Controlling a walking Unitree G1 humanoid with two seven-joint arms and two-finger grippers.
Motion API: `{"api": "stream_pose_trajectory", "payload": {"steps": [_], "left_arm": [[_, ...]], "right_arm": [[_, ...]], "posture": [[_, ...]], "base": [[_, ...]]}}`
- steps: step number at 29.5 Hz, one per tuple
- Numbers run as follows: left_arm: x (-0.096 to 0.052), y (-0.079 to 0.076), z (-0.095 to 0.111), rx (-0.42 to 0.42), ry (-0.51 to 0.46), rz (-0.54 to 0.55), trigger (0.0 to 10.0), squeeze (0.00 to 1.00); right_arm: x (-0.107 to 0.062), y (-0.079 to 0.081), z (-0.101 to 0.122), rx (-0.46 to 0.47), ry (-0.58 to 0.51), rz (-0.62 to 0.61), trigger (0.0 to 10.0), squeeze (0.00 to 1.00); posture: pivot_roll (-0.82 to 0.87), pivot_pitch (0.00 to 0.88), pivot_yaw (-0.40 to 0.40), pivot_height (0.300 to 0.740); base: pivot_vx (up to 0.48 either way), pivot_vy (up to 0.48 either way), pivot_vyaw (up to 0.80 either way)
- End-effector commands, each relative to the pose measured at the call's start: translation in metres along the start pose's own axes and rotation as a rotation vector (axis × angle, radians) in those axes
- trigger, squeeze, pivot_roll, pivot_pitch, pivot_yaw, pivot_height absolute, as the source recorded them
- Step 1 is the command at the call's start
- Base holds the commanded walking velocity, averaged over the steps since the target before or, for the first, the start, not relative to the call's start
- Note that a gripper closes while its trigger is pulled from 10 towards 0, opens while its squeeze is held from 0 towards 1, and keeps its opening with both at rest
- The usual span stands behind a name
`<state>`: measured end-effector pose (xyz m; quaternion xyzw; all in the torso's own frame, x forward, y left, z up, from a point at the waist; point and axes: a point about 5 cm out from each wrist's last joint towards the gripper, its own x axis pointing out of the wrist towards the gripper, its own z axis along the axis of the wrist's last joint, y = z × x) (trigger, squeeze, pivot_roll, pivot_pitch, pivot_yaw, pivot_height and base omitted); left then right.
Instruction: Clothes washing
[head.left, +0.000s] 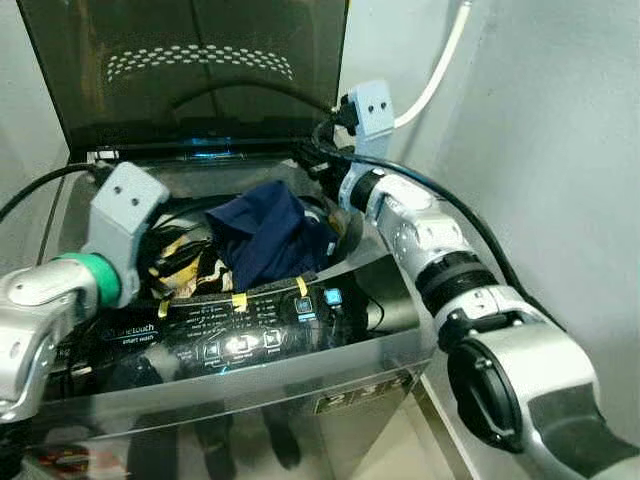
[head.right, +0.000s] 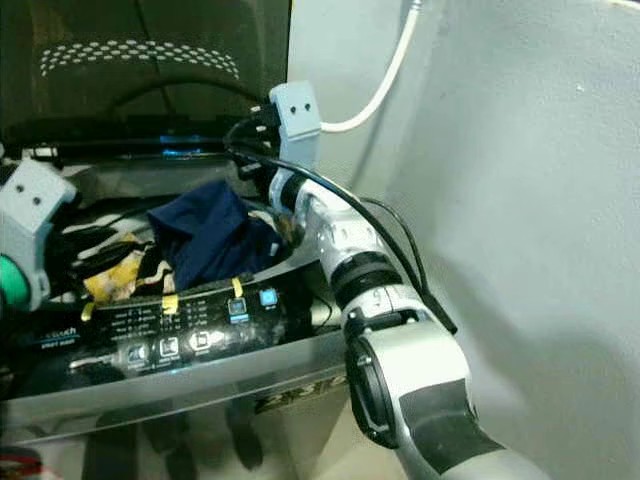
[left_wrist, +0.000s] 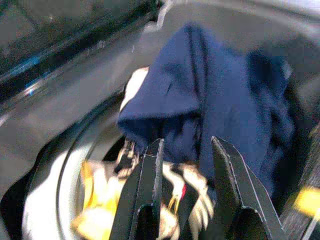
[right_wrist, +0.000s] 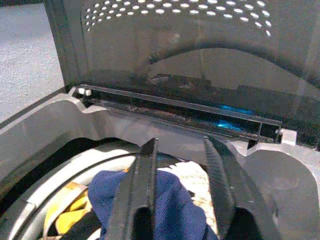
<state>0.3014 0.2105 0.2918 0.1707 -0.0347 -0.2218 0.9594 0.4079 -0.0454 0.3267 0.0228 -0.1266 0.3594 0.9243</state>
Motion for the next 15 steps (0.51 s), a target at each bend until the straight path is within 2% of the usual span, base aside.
{"api": "stream_pose_trajectory", "payload": {"steps": [1, 2, 3, 6, 7, 8, 10, 12, 13, 15], "left_arm": [[0.002, -0.003, 0.006, -0.010, -0.040, -0.017, 10.0, 0.00], [0.003, -0.005, 0.010, -0.029, -0.068, -0.023, 10.0, 0.00], [0.005, -0.004, 0.015, -0.055, -0.105, 0.005, 10.0, 0.00], [0.007, -0.002, 0.018, -0.071, -0.126, 0.027, 10.0, 0.00], [0.010, -0.002, 0.022, -0.090, -0.162, 0.051, 10.0, 0.00], [0.013, -0.012, 0.030, -0.094, -0.216, -0.019, 10.0, 0.00], [0.013, -0.012, 0.030, -0.094, -0.216, -0.019, 10.0, 0.00], [0.015, -0.036, 0.038, -0.079, -0.268, -0.186, 10.0, 0.00], [0.015, -0.036, 0.038, -0.079, -0.268, -0.186, 10.0, 0.00], [0.020, -0.031, 0.035, -0.065, -0.242, -0.118, 10.0, 0.00]], "right_arm": [[-0.004, -0.005, 0.002, 0.025, -0.022, -0.009, 10.0, 1.00], [-0.006, -0.007, 0.005, 0.032, -0.039, -0.017, 10.0, 1.00], [-0.011, -0.017, 0.010, 0.059, -0.096, -0.115, 10.0, 0.95], [-0.015, -0.025, 0.014, 0.079, -0.134, -0.187, 10.0, 0.95], [-0.024, -0.040, 0.016, 0.130, -0.183, -0.312, 10.0, 0.00], [-0.035, -0.055, 0.015, 0.184, -0.213, -0.427, 10.0, 0.00], [-0.035, -0.055, 0.015, 0.184, -0.213, -0.427, 10.0, 0.00], [-0.044, -0.058, 0.007, 0.189, -0.192, -0.382, 10.0, 0.00], [-0.044, -0.058, 0.007, 0.189, -0.192, -0.382, 10.0, 0.00], [-0.049, -0.055, 0.008, 0.167, -0.216, -0.377, 10.0, 0.00]], "posture": [[0.09, 0.075, 0.042, 0.740], [0.09, 0.075, 0.042, 0.740], [0.10, 0.073, 0.054, 0.740], [0.10, 0.073, 0.054, 0.740], [0.10, 0.071, 0.060, 0.740], [0.10, 0.069, 0.066, 0.740], [0.10, 0.069, 0.066, 0.740], [0.09, 0.067, 0.081, 0.740], [0.09, 0.067, 0.081, 0.740], [0.10, 0.067, 0.079, 0.740]], "base": [[0.000, 0.000, 0.00], [0.000, 0.000, 0.00], [0.000, 0.000, 0.00], [0.000, 0.000, 0.00], [0.000, 0.000, 0.00], [0.000, 0.000, 0.00], [0.000, 0.000, 0.00], [0.000, 0.000, 0.00], [0.000, 0.000, 0.00], [0.000, 0.000, 0.00]]}}
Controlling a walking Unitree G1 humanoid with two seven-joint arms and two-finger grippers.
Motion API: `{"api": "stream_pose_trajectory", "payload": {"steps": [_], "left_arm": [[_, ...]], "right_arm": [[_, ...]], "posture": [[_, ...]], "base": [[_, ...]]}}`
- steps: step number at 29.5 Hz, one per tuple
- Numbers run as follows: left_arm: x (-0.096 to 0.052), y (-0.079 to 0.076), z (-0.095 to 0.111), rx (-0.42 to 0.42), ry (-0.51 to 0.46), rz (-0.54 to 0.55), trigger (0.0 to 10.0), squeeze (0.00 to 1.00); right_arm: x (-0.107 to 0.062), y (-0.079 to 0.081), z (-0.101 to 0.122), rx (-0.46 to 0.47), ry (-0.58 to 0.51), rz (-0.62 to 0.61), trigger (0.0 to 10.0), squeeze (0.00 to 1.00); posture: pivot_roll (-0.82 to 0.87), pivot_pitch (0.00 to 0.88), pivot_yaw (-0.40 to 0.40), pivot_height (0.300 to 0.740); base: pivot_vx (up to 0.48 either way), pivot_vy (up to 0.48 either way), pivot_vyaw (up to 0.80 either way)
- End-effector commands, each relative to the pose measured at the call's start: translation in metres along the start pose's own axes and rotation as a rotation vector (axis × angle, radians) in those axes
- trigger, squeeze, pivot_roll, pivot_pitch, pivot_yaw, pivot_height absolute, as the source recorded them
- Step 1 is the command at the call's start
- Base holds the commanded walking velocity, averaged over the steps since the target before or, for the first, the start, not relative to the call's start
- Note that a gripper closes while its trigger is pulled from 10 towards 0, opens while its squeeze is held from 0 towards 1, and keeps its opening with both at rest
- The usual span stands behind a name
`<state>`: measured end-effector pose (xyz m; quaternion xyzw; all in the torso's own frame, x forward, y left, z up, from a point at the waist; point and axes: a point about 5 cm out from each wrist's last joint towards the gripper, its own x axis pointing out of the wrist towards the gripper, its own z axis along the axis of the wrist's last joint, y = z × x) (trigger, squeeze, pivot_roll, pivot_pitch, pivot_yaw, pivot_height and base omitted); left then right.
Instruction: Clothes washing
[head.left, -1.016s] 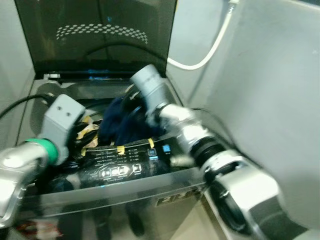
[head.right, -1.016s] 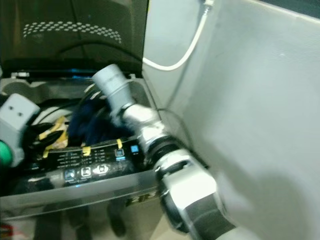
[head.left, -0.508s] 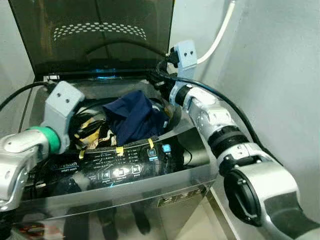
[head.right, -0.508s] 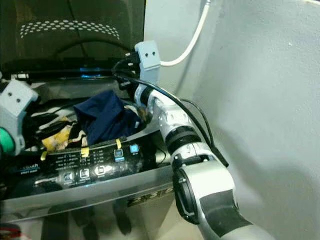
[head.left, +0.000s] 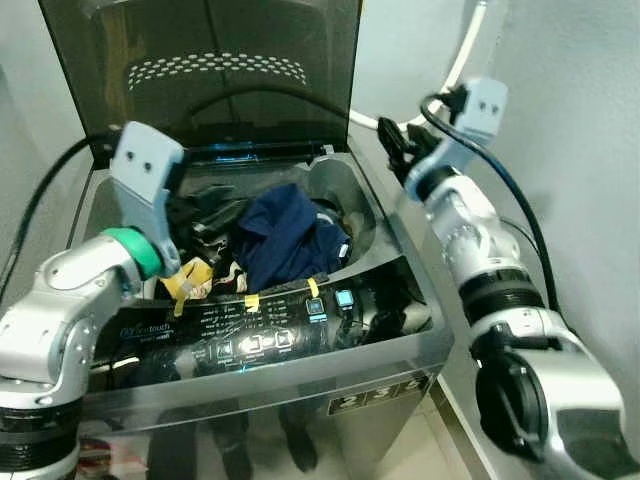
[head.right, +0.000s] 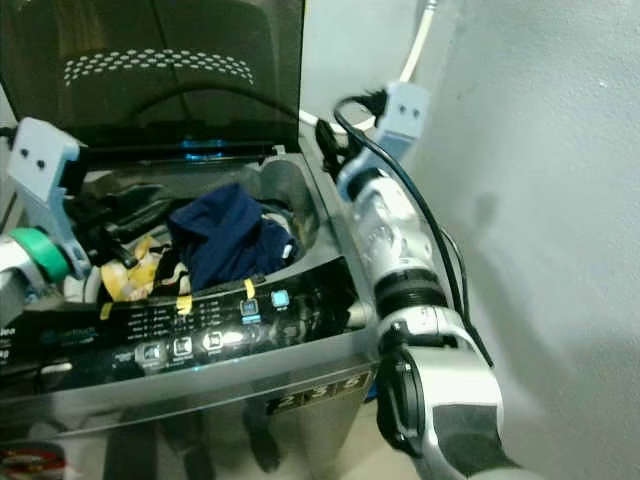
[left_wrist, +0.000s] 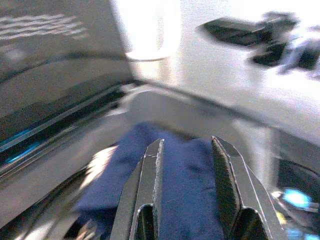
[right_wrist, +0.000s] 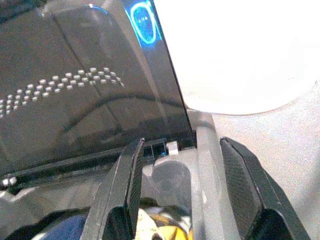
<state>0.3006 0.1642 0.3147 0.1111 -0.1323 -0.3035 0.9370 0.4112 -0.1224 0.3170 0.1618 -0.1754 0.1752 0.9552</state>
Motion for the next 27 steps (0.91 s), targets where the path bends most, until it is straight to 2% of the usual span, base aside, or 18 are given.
{"api": "stream_pose_trajectory", "payload": {"steps": [1, 2, 9, 10, 13, 14, 15, 16, 17, 19, 20, 21, 22, 23, 24, 25, 26, 27], "left_arm": [[0.001, 0.001, -0.001, 0.005, 0.002, 0.011, 10.0, 0.00], [0.001, 0.019, -0.002, 0.063, 0.025, 0.164, 10.0, 0.00], [-0.003, 0.032, 0.007, 0.084, -0.037, 0.264, 10.0, 0.00], [-0.002, 0.013, 0.011, 0.081, -0.058, 0.087, 10.0, 0.00], [-0.002, 0.013, 0.011, 0.081, -0.058, 0.087, 10.0, 0.00], [-0.003, -0.013, 0.011, 0.037, -0.068, -0.116, 10.0, 0.00], [-0.004, -0.031, 0.010, 0.009, -0.072, -0.256, 10.0, 0.00], [-0.004, -0.031, 0.010, 0.009, -0.072, -0.256, 10.0, 0.00], [-0.005, -0.040, 0.008, -0.005, -0.067, -0.324, 10.0, 0.00], [-0.004, -0.039, 0.006, -0.005, -0.057, -0.314, 10.0, 0.00], [-0.002, -0.036, 0.004, 0.002, -0.050, -0.296, 10.0, 0.00], [0.002, -0.023, -0.002, 0.040, -0.008, -0.180, 10.0, 0.00], [0.002, -0.023, -0.002, 0.040, -0.008, -0.180, 10.0, 0.00], [0.005, -0.005, -0.010, 0.079, 0.045, -0.026, 10.0, 0.00], [0.005, -0.005, -0.010, 0.079, 0.045, -0.026, 10.0, 0.00], [0.001, 0.032, -0.022, 0.092, 0.114, 0.294, 10.0, 0.00], [0.001, 0.032, -0.022, 0.092, 0.114, 0.294, 10.0, 0.00], [-0.006, 0.049, -0.028, 0.067, 0.129, 0.447, 10.0, 0.00]], "right_arm": [[0.001, 0.006, 0.007, -0.002, -0.022, 0.025, 10.0, 0.00], [-0.004, -0.005, 0.010, 0.006, -0.060, -0.076, 10.0, 0.00], [-0.010, -0.018, 0.011, 0.063, -0.100, -0.185, 10.0, 0.00], [-0.011, -0.019, 0.011, 0.051, -0.101, -0.192, 10.0, 0.00], [-0.011, -0.019, 0.011, 0.051, -0.101, -0.192, 10.0, 0.00], [-0.011, -0.016, 0.008, 0.027, -0.097, -0.192, 10.0, 0.00], [-0.012, -0.012, 0.006, 0.012, -0.094, -0.190, 10.0, 0.00], [-0.012, -0.012, 0.006, 0.012, -0.094, -0.190, 10.0, 0.00], [-0.012, -0.008, 0.003, 0.006, -0.092, -0.183, 10.0, 0.00], [-0.014, -0.004, 0.002, -0.001, -0.091, -0.171, 10.0, 0.00], [-0.015, -0.002, 0.001, -0.004, -0.090, -0.164, 10.0, 0.00], [-0.017, 0.001, 0.000, -0.023, -0.086, -0.157, 10.0, 0.00], [-0.017, 0.001, 0.000, -0.023, -0.086, -0.157, 10.0, 0.00], [-0.019, 0.003, -0.002, -0.058, -0.077, -0.153, 10.0, 0.00], [-0.019, 0.003, -0.002, -0.058, -0.077, -0.153, 10.0, 0.00], [-0.023, 0.006, -0.006, -0.152, -0.064, -0.140, 10.0, 0.00], [-0.023, 0.006, -0.006, -0.152, -0.064, -0.140, 10.0, 0.00], [-0.026, 0.009, -0.009, -0.224, -0.056, -0.125, 10.0, 0.00]], "posture": [[0.10, 0.067, 0.079, 0.740], [0.11, 0.068, 0.076, 0.740], [0.11, 0.069, 0.077, 0.740], [0.12, 0.070, 0.081, 0.740], [0.12, 0.070, 0.081, 0.740], [0.11, 0.075, 0.086, 0.740], [0.11, 0.077, 0.087, 0.740], [0.11, 0.077, 0.087, 0.740], [0.11, 0.081, 0.089, 0.740], [0.11, 0.081, 0.088, 0.740], [0.11, 0.081, 0.088, 0.740], [0.11, 0.083, 0.086, 0.740], [0.11, 0.083, 0.086, 0.740], [0.11, 0.084, 0.085, 0.740], [0.11, 0.084, 0.085, 0.740], [0.10, 0.081, 0.081, 0.740], [0.10, 0.081, 0.081, 0.740], [0.10, 0.080, 0.081, 0.740]], "base": [[0.000, 0.000, 0.00], [0.000, 0.000, 0.00], [0.000, 0.000, 0.00], [0.000, 0.000, 0.00], [0.000, 0.000, 0.00], [0.000, 0.000, 0.00], [0.000, 0.000, 0.00], [0.000, 0.000, 0.00], [0.000, 0.000, 0.00], [0.000, 0.000, 0.00], [0.000, 0.000, 0.00], [0.000, 0.000, 0.00], [0.000, 0.000, 0.00], [0.000, 0.000, 0.00], [0.000, 0.000, 0.00], [0.000, 0.000, 0.00], [0.000, 0.000, 0.00], [0.000, 0.000, 0.00]]}}
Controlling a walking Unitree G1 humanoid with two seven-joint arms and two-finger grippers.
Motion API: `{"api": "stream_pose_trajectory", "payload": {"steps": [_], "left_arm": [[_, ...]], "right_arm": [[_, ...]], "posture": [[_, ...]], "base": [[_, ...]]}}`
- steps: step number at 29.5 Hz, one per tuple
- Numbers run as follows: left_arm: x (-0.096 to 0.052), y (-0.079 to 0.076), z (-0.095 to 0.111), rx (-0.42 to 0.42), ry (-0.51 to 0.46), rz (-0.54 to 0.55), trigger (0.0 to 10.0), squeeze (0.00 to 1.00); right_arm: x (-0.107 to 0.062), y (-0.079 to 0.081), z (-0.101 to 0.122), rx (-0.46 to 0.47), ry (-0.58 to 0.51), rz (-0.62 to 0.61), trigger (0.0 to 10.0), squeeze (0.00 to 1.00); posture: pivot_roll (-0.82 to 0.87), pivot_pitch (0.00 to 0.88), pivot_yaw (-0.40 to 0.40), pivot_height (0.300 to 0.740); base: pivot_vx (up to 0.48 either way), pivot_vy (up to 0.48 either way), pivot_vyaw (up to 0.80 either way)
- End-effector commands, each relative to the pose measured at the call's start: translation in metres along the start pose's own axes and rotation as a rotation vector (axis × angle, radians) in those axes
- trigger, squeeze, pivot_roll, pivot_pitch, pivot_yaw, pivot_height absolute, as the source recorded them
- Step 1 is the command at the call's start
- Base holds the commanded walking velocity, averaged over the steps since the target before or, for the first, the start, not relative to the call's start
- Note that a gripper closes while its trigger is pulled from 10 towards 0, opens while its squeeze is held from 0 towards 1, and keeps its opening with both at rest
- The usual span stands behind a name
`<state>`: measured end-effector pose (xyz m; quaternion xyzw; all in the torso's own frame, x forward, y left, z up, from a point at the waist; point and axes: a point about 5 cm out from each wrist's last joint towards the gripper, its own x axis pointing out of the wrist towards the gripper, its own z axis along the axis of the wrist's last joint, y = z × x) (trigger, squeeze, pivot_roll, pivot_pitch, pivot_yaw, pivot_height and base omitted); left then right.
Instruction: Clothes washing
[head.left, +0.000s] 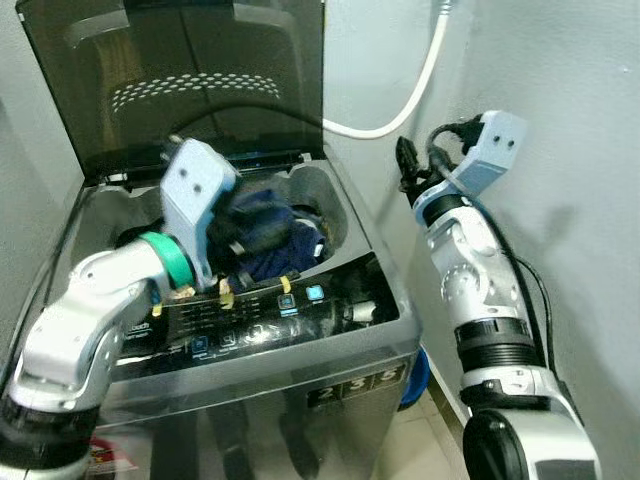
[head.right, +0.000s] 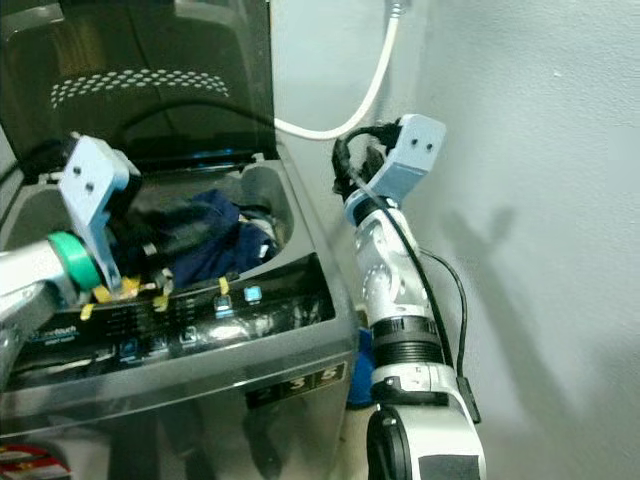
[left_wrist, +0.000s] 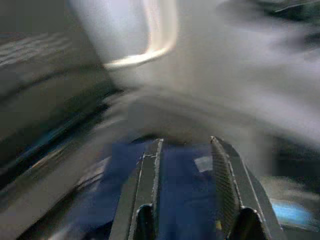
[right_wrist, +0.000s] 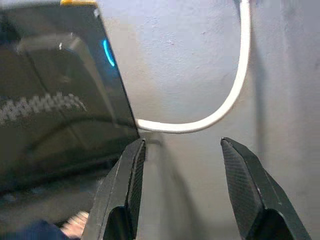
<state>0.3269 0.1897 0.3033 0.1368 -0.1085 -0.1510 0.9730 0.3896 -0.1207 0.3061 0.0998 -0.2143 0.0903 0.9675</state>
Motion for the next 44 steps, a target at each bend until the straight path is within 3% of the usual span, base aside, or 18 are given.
{"api": "stream_pose_trajectory", "payload": {"steps": [1, 7, 14, 22, 24, 29, 34, 44], "left_arm": [[-0.005, 0.024, -0.010, -0.005, 0.041, 0.195, 10.0, 0.00], [-0.014, 0.035, -0.020, 0.012, 0.076, 0.296, 10.0, 0.00], [-0.007, 0.018, -0.019, -0.046, -0.002, 0.213, 10.0, 0.00], [-0.006, 0.015, -0.026, -0.115, 0.019, 0.301, 10.0, 0.00], [-0.010, 0.005, -0.032, -0.147, 0.024, 0.303, 10.0, 0.00], [-0.013, -0.004, -0.036, -0.164, 0.026, 0.296, 10.0, 0.00], [-0.015, -0.021, -0.033, -0.209, -0.013, 0.275, 10.0, 0.00], [-0.016, -0.024, -0.031, -0.209, -0.019, 0.281, 10.0, 0.00]], "right_arm": [[-0.006, 0.004, -0.006, -0.083, 0.016, 0.027, 10.0, 0.00], [-0.021, 0.009, -0.021, -0.079, 0.051, 0.064, 10.0, 0.00], [-0.031, 0.008, -0.025, -0.065, 0.092, 0.067, 10.0, 0.00], [-0.033, 0.008, -0.024, -0.103, 0.098, 0.084, 10.0, 0.00], [-0.036, 0.007, -0.027, -0.121, 0.115, 0.095, 10.0, 0.00], [-0.039, 0.007, -0.029, -0.124, 0.134, 0.110, 10.0, 0.00], [-0.044, 0.007, -0.035, -0.090, 0.174, 0.118, 10.0, 0.00], [-0.045, 0.011, -0.034, -0.109, 0.171, 0.140, 10.0, 0.00]], "posture": [[0.10, 0.078, 0.083, 0.740], [0.09, 0.071, 0.063, 0.740], [0.06, 0.077, 0.004, 0.740], [0.03, 0.069, -0.042, 0.740], [0.01, 0.070, -0.064, 0.740], [0.01, 0.071, -0.078, 0.740], [0.01, 0.071, -0.092, 0.740], [0.01, 0.071, -0.093, 0.740]], "base": [[0.000, 0.000, 0.00], [0.000, 0.000, 0.00], [0.000, 0.000, 0.00], [0.000, 0.000, 0.00], [0.000, 0.000, 0.00], [0.000, 0.000, 0.00], [0.000, 0.480, -0.48], [0.000, 0.171, -0.16]]}}
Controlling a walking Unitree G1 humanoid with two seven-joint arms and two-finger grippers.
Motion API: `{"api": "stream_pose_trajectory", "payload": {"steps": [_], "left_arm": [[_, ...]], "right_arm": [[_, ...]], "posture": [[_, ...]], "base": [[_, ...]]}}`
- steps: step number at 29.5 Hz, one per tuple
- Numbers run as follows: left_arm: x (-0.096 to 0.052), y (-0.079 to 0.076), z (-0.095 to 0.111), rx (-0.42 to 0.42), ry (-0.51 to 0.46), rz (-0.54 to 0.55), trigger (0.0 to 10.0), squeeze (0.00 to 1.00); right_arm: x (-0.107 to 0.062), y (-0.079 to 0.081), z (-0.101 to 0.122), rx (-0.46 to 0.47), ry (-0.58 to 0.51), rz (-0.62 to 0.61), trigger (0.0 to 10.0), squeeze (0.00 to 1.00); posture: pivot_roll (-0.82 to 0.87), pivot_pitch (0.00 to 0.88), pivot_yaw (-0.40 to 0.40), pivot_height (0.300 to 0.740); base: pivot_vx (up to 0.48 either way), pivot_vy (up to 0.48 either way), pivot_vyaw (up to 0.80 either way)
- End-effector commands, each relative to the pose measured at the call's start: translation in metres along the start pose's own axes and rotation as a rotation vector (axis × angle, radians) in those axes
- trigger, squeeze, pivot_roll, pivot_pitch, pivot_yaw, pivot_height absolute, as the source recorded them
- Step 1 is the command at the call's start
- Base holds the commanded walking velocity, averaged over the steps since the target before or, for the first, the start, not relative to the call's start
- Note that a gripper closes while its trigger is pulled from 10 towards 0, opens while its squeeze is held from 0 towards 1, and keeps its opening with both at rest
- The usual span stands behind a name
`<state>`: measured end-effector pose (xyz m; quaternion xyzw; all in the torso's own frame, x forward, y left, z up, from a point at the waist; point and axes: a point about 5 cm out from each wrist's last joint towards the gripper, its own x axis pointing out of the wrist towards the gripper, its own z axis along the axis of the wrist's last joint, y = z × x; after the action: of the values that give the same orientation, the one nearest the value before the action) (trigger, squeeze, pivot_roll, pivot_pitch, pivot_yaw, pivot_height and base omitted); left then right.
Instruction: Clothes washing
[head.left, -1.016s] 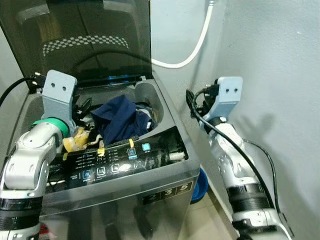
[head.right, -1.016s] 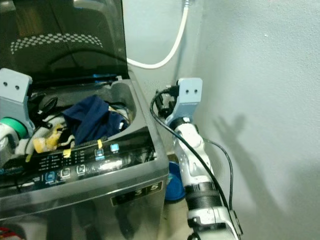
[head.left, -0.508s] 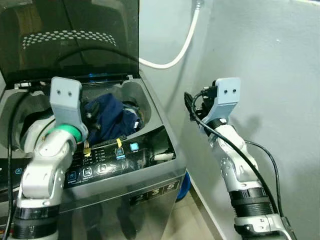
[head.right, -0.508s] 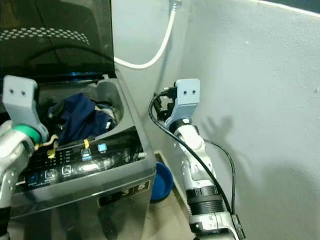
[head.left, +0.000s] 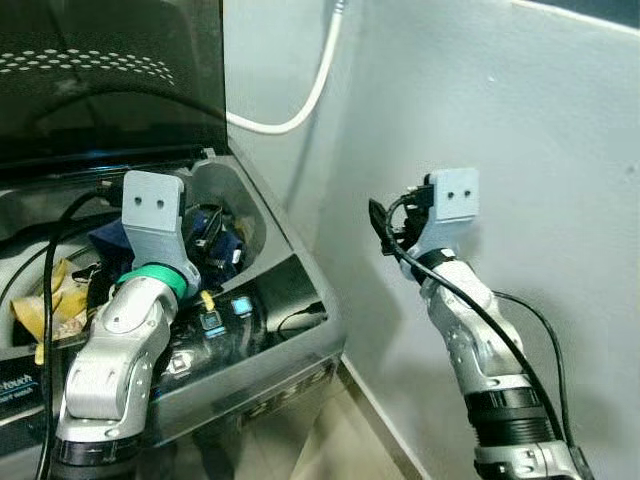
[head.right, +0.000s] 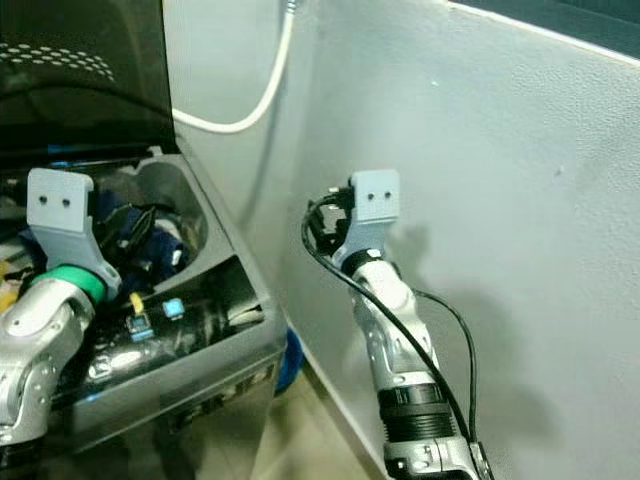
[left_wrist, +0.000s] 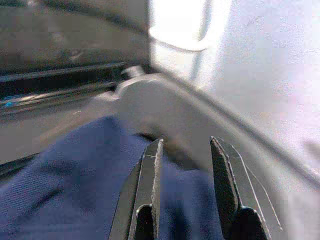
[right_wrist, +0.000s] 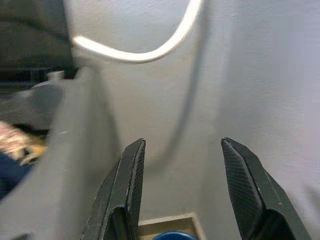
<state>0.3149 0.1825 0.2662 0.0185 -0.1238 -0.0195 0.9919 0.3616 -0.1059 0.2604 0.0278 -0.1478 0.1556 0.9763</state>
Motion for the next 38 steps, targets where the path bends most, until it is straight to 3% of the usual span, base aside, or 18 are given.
{"api": "stream_pose_trajectory", "payload": {"steps": [1, 18, 21, 22, 25, 26, 29, 31, 32, 33, 34, 38], "left_arm": [[-0.002, -0.002, -0.001, -0.002, 0.007, -0.009, 10.0, 0.00], [-0.003, 0.004, 0.003, 0.057, -0.002, 0.019, 10.0, 0.00], [0.012, 0.019, 0.013, 0.173, -0.026, 0.060, 10.0, 0.00], [0.012, 0.019, 0.013, 0.173, -0.026, 0.060, 10.0, 0.00], [0.048, 0.047, 0.040, 0.376, -0.029, 0.097, 10.0, 0.00], [0.055, 0.053, 0.046, 0.403, -0.023, 0.106, 10.0, 0.00], [0.059, 0.056, 0.049, 0.411, -0.020, 0.111, 10.0, 0.00], [0.065, 0.058, 0.051, 0.419, 0.003, 0.103, 10.0, 0.00], [0.071, 0.058, 0.052, 0.438, 0.039, 0.069, 10.0, 0.00], [0.076, 0.054, 0.044, 0.428, 0.130, -0.037, 10.0, 0.00], [0.076, 0.054, 0.044, 0.428, 0.130, -0.037, 10.0, 0.00], [0.071, 0.050, 0.009, 0.299, 0.340, -0.155, 10.0, 0.00]], "right_arm": [[-0.003, -0.002, -0.002, -0.007, 0.014, -0.001, 10.0, 0.00], [-0.001, 0.004, -0.002, 0.013, 0.008, 0.037, 10.0, 0.00], [0.000, 0.006, 0.001, 0.030, -0.008, 0.052, 10.0, 0.00], [0.000, 0.006, 0.001, 0.030, -0.008, 0.052, 10.0, 0.00], [0.001, 0.006, 0.007, 0.046, -0.037, 0.080, 10.0, 0.00], [0.001, 0.006, 0.009, 0.046, -0.042, 0.091, 10.0, 0.00], [0.002, 0.007, 0.010, 0.045, -0.043, 0.097, 10.0, 0.00], [0.001, 0.007, 0.011, 0.040, -0.045, 0.107, 10.0, 0.00], [0.000, 0.007, 0.012, 0.036, -0.046, 0.113, 10.0, 0.00], [-0.002, 0.005, 0.014, 0.026, -0.043, 0.117, 10.0, 0.00], [-0.002, 0.005, 0.014, 0.026, -0.043, 0.117, 10.0, 0.00], [-0.006, 0.000, 0.012, 0.018, -0.033, 0.107, 10.0, 0.00]], "posture": [[0.01, 0.071, -0.093, 0.740], [0.03, 0.068, -0.097, 0.740], [0.04, 0.073, -0.096, 0.740], [0.04, 0.073, -0.096, 0.740], [0.05, 0.077, -0.079, 0.740], [0.04, 0.079, -0.071, 0.740], [0.04, 0.079, -0.071, 0.740], [0.04, 0.079, -0.052, 0.740], [0.03, 0.077, -0.041, 0.740], [0.03, 0.080, -0.033, 0.740], [0.03, 0.080, -0.033, 0.740], [0.02, 0.084, -0.030, 0.740]], "base": [[0.000, 0.000, 0.00], [0.000, 0.000, 0.00], [0.000, 0.000, 0.00], [0.000, 0.000, 0.00], [0.000, 0.000, 0.00], [0.000, 0.000, 0.00], [0.000, 0.000, 0.00], [0.000, 0.000, 0.00], [0.000, 0.000, 0.00], [0.000, 0.000, 0.00], [0.000, 0.000, 0.00], [0.000, 0.000, 0.00]]}}
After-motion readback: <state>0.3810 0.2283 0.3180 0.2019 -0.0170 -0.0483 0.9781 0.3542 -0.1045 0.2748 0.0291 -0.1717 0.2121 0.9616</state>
